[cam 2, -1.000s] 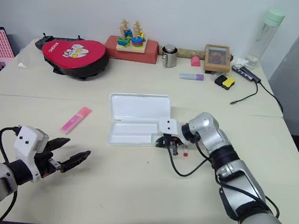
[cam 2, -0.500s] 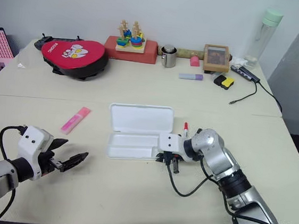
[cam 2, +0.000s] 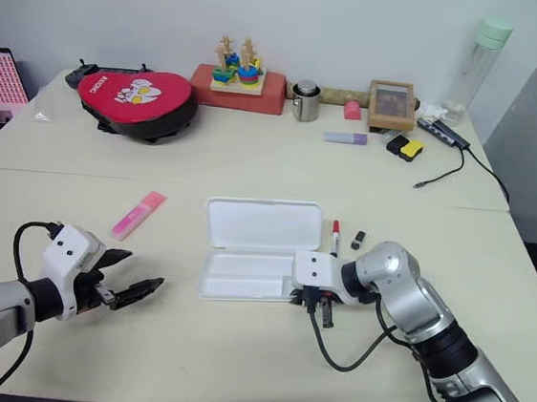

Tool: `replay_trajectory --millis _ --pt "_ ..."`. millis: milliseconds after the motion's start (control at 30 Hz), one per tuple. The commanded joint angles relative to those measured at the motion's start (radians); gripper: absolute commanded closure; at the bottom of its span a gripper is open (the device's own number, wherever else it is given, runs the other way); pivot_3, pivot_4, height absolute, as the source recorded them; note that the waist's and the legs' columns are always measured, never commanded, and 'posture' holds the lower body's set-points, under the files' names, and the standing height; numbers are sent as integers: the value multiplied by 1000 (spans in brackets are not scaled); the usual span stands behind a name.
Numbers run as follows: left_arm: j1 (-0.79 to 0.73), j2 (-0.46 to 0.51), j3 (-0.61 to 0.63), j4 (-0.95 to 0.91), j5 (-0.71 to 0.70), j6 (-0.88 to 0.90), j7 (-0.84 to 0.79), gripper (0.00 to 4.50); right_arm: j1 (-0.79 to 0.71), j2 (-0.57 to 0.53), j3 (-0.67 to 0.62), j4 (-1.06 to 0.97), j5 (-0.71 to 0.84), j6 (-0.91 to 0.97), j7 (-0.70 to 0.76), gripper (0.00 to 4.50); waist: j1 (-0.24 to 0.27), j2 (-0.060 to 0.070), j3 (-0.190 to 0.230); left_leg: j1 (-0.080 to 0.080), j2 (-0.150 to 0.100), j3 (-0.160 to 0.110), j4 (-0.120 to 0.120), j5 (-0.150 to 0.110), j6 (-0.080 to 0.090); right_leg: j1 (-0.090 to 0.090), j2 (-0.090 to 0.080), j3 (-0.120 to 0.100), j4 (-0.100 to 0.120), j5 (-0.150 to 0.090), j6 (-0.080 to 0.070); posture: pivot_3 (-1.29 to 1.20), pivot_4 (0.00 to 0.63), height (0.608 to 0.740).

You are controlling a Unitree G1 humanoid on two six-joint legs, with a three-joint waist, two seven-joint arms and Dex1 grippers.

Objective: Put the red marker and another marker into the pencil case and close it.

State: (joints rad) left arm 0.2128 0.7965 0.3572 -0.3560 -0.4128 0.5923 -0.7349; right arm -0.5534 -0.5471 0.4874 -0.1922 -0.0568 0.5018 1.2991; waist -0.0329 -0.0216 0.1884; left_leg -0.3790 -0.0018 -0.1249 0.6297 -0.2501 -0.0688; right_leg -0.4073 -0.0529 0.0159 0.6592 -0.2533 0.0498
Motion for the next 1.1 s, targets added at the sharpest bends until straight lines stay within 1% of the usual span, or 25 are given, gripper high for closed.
replay_trajectory --millis 33,233,267,333,533,700,800,900,1000,1100 --pt "-8 12 7 -13 15 -28 -6 0 12 -19 23 -11 28 -17 26 3681 0 0 0 0 0 0 0 0 0 0 0 0 0 0 0 0 150 740" --pt "-11 10 9 -2 20 -38 -9 0 2 -12 15 9 36 -22 -3 2416 0 0 0 0 0 0 0 0 0 0 0 0 0 0 0 0 150 740" --pt "-12 9 10 0 21 -38 -9 0 -2 -15 12 12 39 -22 -1 2052 0 0 0 0 0 0 0 0 0 0 0 0 0 0 0 0 150 740" --pt "-11 8 12 2 22 -41 -9 0 -18 -18 -10 13 61 -10 4 1590 0 0 0 0 0 0 0 0 0 0 0 0 0 0 0 0 150 740" --pt "-8 5 19 6 19 -48 -9 0 -57 -31 -58 -12 133 56 13 1590 0 0 0 0 0 0 0 0 0 0 0 0 0 0 0 0 150 740" --pt "26 30 90 -59 -81 13 -80 0 -103 -112 -160 -67 219 126 36 1590 0 0 0 -1 0 0 0 0 0 0 0 0 -1 1 -1 0 150 740" --pt "24 45 112 -83 -114 39 -97 0 -110 -148 -188 -90 256 167 32 1590 1 0 0 -1 0 0 0 0 0 0 0 0 -1 0 -1 0 150 740" --pt "19 59 123 -99 -128 54 -104 0 -96 -181 -217 -100 268 206 2 1590 1 0 0 0 0 -1 0 0 0 0 0 -1 -1 0 0 0 150 740" --pt "6 71 132 -118 -128 60 -100 0 -38 -244 -308 -141 313 332 -40 1590 2 0 0 -1 0 0 0 0 0 0 0 0 -1 0 0 0 150 740" --pt "-2 63 120 -126 -126 62 -90 0 15 -221 -376 -192 354 477 -154 1590 6 0 0 -2 -1 0 0 0 0 0 -1 0 -2 1 -2 0 150 740"
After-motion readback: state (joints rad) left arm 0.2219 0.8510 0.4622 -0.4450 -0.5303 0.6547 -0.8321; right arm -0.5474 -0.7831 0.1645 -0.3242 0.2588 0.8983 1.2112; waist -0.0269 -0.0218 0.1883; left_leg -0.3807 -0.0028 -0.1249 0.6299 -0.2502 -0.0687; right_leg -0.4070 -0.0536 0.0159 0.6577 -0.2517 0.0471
